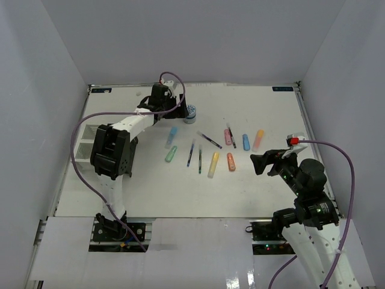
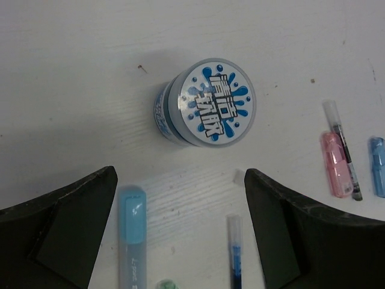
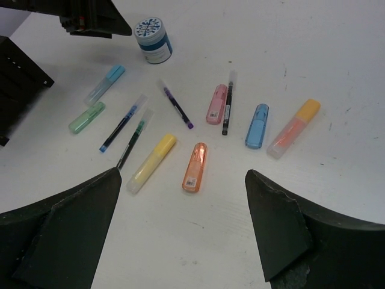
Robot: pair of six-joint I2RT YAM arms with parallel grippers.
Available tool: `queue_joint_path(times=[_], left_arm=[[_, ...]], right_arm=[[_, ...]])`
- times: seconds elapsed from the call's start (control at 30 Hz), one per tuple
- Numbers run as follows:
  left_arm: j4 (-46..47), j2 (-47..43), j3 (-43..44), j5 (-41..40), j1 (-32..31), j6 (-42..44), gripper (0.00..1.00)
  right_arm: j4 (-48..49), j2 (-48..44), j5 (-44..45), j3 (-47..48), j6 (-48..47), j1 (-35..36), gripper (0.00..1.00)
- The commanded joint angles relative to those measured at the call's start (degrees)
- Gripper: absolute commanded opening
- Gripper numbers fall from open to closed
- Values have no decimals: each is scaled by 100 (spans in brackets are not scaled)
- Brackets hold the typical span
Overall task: Sort the stationery into containers
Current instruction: Pick up the stationery from the center of the board.
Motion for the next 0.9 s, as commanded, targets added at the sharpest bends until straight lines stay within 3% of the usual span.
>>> queue_joint_path(times=[0.0,0.3,0.87], left_arm=[[734,11,309,28,-95,400,98],[1736,424,124,-472,-525,1436,98],[1438,1365,1047,-1255,-614,1552,98]], right_arm=[[242,-107,-217,-53,7,-24,90],[259,-72,-411,-132,-37,-23,90],[312,-28,-551,-317,-72,-15,90]])
